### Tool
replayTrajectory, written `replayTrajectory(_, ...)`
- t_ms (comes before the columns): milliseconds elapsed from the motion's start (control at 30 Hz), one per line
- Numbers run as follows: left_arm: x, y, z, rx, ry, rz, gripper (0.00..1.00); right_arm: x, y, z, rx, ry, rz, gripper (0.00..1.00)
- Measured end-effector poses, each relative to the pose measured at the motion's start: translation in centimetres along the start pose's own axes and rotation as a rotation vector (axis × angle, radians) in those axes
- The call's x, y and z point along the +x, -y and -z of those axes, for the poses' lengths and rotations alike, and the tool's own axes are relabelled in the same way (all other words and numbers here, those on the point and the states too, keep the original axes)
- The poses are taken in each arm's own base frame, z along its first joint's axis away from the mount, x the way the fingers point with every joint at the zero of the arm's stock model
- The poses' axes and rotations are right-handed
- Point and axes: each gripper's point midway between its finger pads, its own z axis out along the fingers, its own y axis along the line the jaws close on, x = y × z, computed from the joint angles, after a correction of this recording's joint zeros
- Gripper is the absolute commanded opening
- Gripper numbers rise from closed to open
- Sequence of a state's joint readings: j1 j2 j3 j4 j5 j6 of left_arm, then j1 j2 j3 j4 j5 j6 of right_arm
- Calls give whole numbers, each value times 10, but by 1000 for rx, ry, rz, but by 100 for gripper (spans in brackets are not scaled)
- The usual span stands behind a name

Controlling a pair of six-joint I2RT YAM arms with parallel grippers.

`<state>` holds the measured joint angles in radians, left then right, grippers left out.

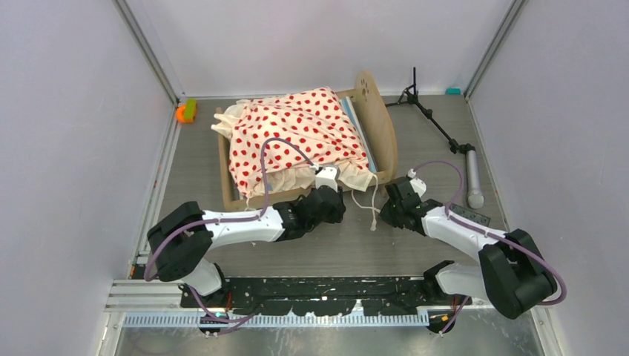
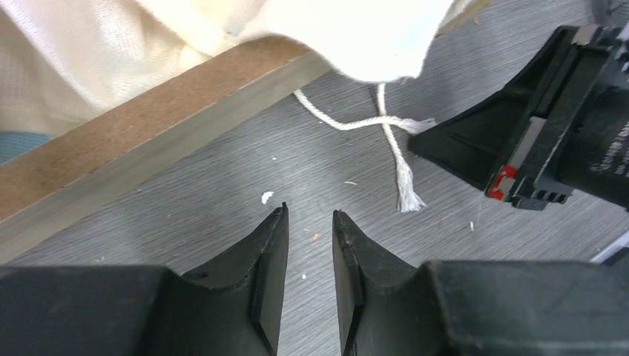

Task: Set up the pet bed
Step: Tie the ropes to the bed frame.

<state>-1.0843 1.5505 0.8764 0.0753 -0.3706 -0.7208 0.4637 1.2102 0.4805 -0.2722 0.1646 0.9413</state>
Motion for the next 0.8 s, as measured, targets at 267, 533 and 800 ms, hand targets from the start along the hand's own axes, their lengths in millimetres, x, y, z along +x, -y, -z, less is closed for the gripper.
replayTrajectory(267, 4, -13, -3, -14, -21, 9, 31, -24, 5, -9, 62, 61, 10, 0)
replayTrajectory(533, 8, -12, -3, 0, -34, 9, 31, -46, -7, -25, 58, 90, 4, 0)
replayTrajectory(800, 15, -16, -2, -1, -52, 5, 32, -57, -11, -28, 39, 115, 6, 14)
